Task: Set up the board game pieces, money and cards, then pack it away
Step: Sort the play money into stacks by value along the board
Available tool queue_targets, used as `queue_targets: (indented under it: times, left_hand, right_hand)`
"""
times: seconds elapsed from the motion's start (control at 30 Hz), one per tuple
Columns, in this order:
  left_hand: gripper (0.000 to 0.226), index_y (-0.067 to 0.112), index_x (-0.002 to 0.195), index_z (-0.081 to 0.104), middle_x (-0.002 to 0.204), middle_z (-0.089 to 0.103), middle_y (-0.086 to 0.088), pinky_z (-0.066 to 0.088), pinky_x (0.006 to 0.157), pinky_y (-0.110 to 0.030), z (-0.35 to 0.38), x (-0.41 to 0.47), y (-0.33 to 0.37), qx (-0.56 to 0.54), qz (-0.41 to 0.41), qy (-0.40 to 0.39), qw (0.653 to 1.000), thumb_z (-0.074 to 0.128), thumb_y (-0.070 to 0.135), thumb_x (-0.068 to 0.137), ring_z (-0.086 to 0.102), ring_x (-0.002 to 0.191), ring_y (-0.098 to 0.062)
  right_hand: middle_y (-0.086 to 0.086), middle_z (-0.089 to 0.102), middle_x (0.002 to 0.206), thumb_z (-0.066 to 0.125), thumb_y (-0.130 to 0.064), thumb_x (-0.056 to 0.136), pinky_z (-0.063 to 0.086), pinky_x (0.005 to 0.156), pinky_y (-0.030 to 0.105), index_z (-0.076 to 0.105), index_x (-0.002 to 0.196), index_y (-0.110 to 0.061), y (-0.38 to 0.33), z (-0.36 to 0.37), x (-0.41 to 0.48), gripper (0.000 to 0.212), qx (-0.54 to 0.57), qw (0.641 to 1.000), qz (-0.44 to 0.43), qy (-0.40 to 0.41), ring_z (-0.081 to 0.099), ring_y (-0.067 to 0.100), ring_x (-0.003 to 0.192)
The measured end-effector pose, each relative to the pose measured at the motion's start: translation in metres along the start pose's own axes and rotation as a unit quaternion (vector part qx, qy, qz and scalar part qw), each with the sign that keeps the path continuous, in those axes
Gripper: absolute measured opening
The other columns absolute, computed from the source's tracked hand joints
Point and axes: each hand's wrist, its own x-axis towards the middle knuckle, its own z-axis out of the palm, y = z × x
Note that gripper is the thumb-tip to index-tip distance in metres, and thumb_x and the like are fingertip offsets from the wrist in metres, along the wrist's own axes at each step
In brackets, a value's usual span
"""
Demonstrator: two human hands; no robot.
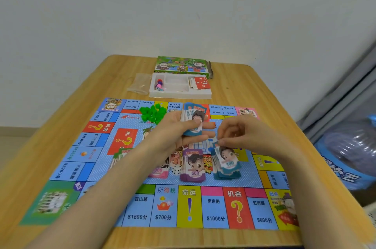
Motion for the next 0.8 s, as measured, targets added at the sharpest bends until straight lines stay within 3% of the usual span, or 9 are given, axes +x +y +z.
queue_targets:
  times: [0.23,0.37,0.53,0.67,0.8]
  left_hand:
    - [0.012,0.004,0.102,0.059,0.088,0.075,-0.008,0.057,0.06,-0.019,0.0,-0.001,0.0,0.006,-0.003,-0.003,1.0,0.049,0.005,0.097,0.073,0.08,-0.022]
    - [0.012,0.003,0.102,0.059,0.09,0.075,-0.009,0.057,0.06,-0.018,0.0,-0.002,0.0,0.009,-0.011,-0.009,1.0,0.049,0.005,0.097,0.073,0.081,-0.021]
    - [0.011,0.007,0.103,0.06,0.095,0.074,-0.008,0.058,0.064,-0.019,0.0,-0.002,-0.001,0.027,-0.014,-0.031,0.999,0.054,0.008,0.094,0.073,0.084,-0.02]
    - [0.015,0.009,0.105,0.062,0.095,0.075,-0.006,0.057,0.063,-0.018,-0.001,-0.002,-0.001,0.039,-0.017,-0.045,0.998,0.058,0.009,0.091,0.073,0.083,-0.019]
    - [0.015,0.01,0.102,0.065,0.092,0.075,-0.006,0.057,0.06,-0.017,0.0,-0.003,-0.001,0.044,-0.023,-0.048,0.998,0.061,0.008,0.088,0.073,0.078,-0.017]
  right_hand:
    - [0.003,0.069,0.072,0.074,-0.014,0.079,0.043,0.055,0.011,0.062,0.072,-0.014,0.002,0.001,0.001,0.014,-0.057,0.998,0.021,-0.024,0.059,0.0,0.061]
    - [-0.007,0.058,0.064,0.076,-0.015,0.076,0.042,0.054,0.016,0.059,0.068,-0.018,0.005,0.003,0.002,0.02,-0.104,0.994,0.022,-0.01,0.05,0.001,0.056]
    - [-0.009,0.054,0.07,0.075,-0.019,0.077,0.04,0.059,0.018,0.057,0.069,-0.021,0.009,0.004,0.004,0.02,-0.144,0.989,-0.005,0.043,0.047,0.004,0.064]
    - [-0.008,0.057,0.071,0.063,-0.015,0.088,0.04,0.058,0.014,0.06,0.076,-0.022,0.005,0.005,0.006,0.015,-0.049,0.985,-0.072,0.149,0.049,0.0,0.064]
    - [0.004,0.061,0.079,0.055,-0.014,0.092,0.046,0.066,0.024,0.06,0.085,-0.018,-0.004,0.012,0.007,0.01,0.096,0.97,-0.11,0.194,0.056,0.012,0.073]
